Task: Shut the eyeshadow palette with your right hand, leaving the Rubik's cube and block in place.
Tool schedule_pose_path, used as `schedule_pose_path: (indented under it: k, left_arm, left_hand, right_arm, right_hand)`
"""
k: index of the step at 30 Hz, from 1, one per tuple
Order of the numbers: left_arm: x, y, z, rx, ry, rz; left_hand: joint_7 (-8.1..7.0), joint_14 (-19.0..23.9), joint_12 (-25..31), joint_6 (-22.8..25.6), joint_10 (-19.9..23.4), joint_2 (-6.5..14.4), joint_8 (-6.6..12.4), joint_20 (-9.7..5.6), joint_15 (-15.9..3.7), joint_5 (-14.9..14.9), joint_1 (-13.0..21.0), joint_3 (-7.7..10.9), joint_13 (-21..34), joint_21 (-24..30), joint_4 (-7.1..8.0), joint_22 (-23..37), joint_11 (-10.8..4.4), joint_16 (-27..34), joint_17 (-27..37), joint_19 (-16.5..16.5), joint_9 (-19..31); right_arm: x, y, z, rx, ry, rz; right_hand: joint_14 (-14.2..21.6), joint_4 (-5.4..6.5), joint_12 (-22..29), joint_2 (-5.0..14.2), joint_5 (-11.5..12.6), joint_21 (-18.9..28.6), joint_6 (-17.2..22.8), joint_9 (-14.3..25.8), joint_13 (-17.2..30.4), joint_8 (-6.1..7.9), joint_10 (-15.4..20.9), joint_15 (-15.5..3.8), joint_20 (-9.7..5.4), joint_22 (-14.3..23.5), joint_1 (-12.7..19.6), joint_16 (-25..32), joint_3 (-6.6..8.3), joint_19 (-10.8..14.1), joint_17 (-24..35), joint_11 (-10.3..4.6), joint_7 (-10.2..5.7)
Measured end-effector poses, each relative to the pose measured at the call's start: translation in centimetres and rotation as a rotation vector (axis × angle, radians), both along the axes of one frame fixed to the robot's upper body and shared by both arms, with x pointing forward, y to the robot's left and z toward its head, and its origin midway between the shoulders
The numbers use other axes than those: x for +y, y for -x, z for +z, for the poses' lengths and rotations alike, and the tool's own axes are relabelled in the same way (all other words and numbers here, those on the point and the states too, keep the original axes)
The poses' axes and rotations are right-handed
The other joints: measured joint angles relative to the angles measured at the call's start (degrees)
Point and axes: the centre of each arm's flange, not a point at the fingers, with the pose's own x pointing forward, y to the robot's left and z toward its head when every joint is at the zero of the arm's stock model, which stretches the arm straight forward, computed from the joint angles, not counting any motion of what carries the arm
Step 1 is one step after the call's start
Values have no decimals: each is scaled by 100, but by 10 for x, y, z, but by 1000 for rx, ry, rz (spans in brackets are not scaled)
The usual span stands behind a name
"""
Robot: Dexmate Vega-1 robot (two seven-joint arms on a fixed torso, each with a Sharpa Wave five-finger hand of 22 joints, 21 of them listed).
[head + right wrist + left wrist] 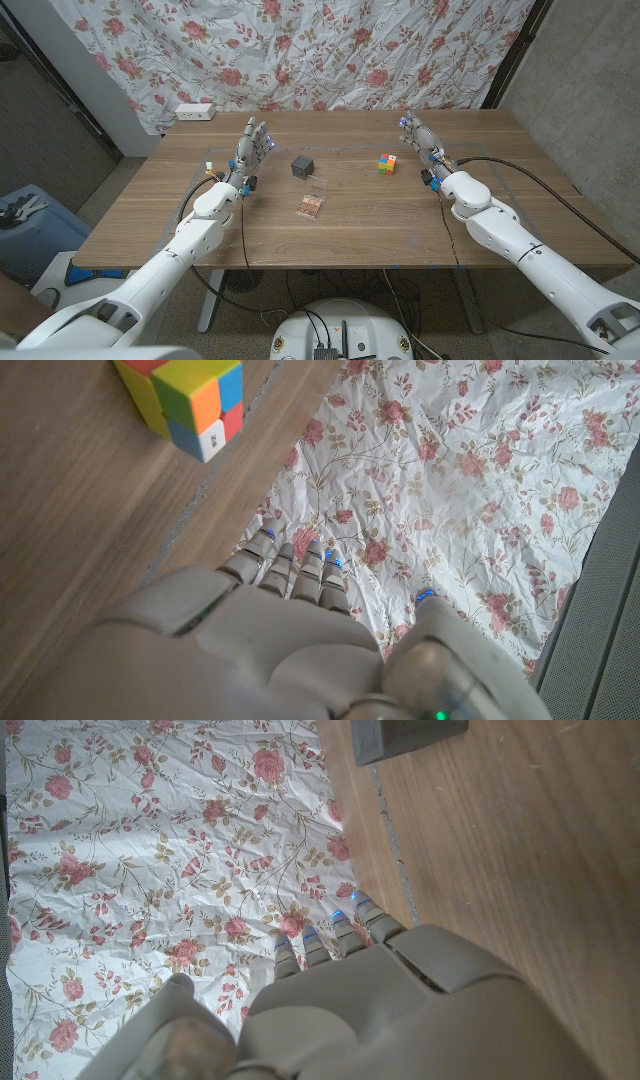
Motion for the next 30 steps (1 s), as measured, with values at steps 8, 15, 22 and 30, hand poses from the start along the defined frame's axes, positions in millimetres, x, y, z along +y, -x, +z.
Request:
schedule_pose_path:
  k: [8,15,22,30]
  left_arm:
    - [0,0,0,0,0,0]
    - [0,0,0,0,0,0]
    - [0,0,0,0,0,0]
    - [0,0,0,0,0,0]
  left_hand:
    - [0,0,0,0,0,0,0,0,0,0,0,0,0,0,0,0,0,0,0,0,0]
    - [0,0,0,0,0,0,0,0,0,0,0,0,-1,0,0,0,0,0,-1,0,-1]
    - [1,0,0,0,0,0,0,0,0,0,0,0,-1,0,0,0,0,0,-1,0,-1]
    - [1,0,0,0,0,0,0,0,0,0,0,0,-1,0,0,-1,1,0,-1,0,-1]
  right_arm:
    - [5,8,7,-8,85,-9]
    - [14,13,15,-23,166,-6]
    - [20,17,23,-37,251,-27]
    - [26,24,31,-40,339,-67]
  right_hand:
    - [-143,-13,0,0,0,-122,-1,0,-26,0,-27,11,-78,-1,0,-23,-2,-142,-26,-28,1]
    - [-222,-54,0,0,0,-215,-54,-1,-25,0,-53,17,-82,0,0,-23,6,-260,-52,-54,53]
    - [-302,-68,0,31,0,-317,-117,-1,-53,0,-83,15,-91,-1,-31,-23,-9,-378,-79,-40,51]
    - [-373,-68,0,74,0,-360,-116,-1,-52,0,-125,27,-69,-1,-79,-23,-9,-437,-79,-63,51]
